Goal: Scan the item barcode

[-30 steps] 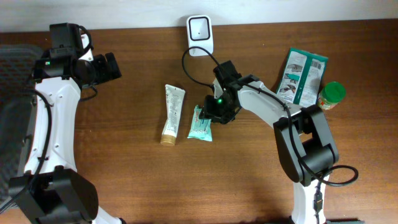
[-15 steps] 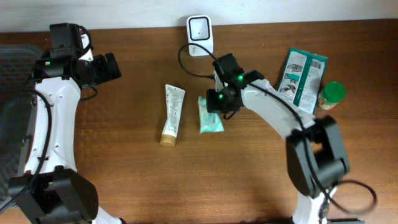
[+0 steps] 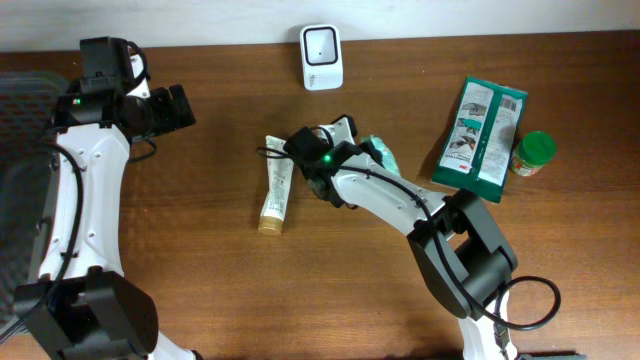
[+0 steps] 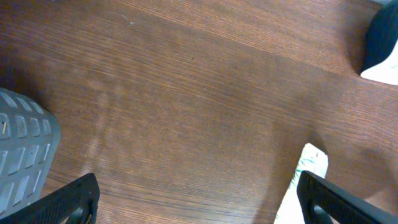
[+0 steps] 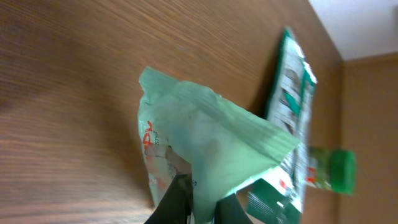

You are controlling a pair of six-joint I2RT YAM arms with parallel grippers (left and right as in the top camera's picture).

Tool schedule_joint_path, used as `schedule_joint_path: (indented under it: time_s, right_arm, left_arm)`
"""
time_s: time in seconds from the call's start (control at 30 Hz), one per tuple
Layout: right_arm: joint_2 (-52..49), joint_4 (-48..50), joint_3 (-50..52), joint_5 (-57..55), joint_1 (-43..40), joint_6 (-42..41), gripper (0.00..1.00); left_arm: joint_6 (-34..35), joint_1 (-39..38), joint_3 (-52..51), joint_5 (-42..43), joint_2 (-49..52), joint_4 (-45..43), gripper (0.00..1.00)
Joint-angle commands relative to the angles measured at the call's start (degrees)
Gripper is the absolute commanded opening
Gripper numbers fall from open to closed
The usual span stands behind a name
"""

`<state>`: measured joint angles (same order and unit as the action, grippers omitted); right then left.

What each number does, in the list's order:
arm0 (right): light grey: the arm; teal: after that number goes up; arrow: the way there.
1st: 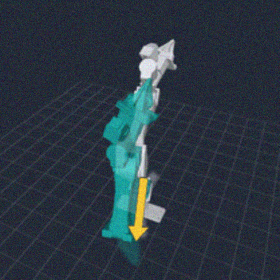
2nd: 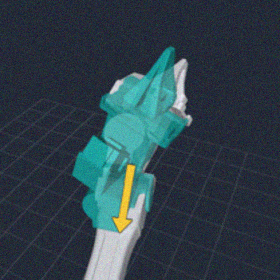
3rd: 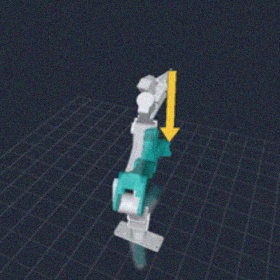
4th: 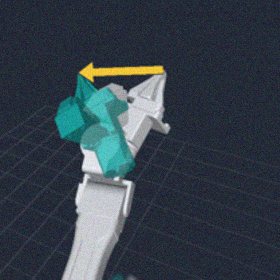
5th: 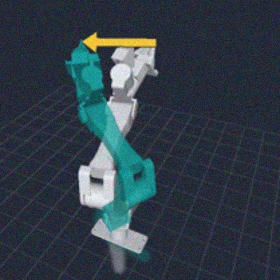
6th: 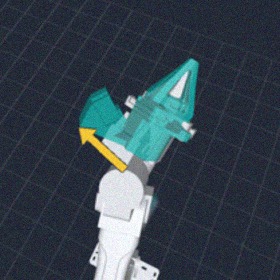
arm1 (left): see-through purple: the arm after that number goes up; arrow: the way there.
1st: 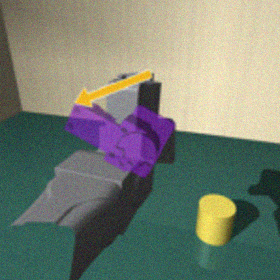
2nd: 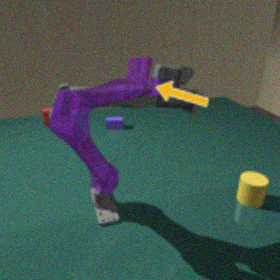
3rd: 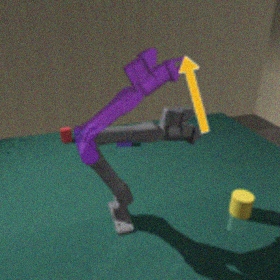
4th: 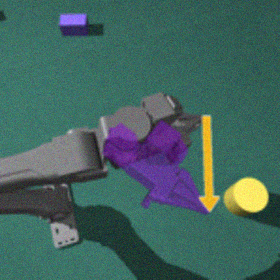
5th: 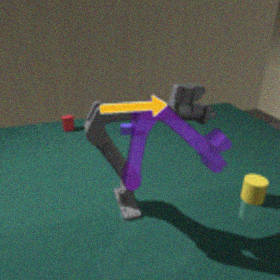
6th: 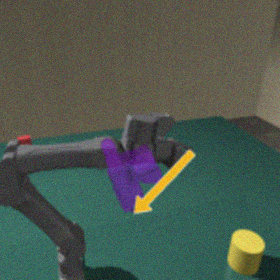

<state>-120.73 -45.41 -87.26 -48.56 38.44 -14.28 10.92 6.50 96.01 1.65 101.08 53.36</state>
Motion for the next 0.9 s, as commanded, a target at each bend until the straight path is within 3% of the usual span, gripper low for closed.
schedule_joint_path:
  time_s: [0.0,0.07,0.17,0.43,0.67,0.8,0.87]
  right_arm:
    - [0.4,2.3,-0.6,13.7,1.7,0.6,0.04]
    - [0.4,2.1,-0.6,23.3,2.1,0.6,0.17]
    - [0.4,1.8,-0.5,29.2,2.2,0.6,0.33]
    - [0.4,1.9,-0.6,41.9,3.6,0.6,0.38]
    - [5.7,-1.5,-5.7,51.3,-2.5,-2.8,0.38]
    - [7.1,-6.2,-7.4,57.0,-9.2,-7.7,0.12]
    - [6.9,-7.5,-6.6,61.5,-11.4,-7.7,0.10]
  left_arm:
    - [-0.3,0.2,0.4,0.0,-0.5,-0.1,0.99]
    - [-0.3,0.2,0.4,0.0,-0.5,-0.1,0.99]
    - [-0.3,0.2,0.4,0.0,-0.5,-0.1,0.99]
    - [-0.3,0.2,0.4,0.0,-0.5,-0.1,0.99]
    - [-0.3,0.2,0.4,0.0,-0.5,-0.1,0.99]
    - [-0.3,0.2,0.4,0.0,-0.5,-0.1,0.99]
    - [-0.3,0.2,0.4,0.0,-0.5,-0.1,0.99]
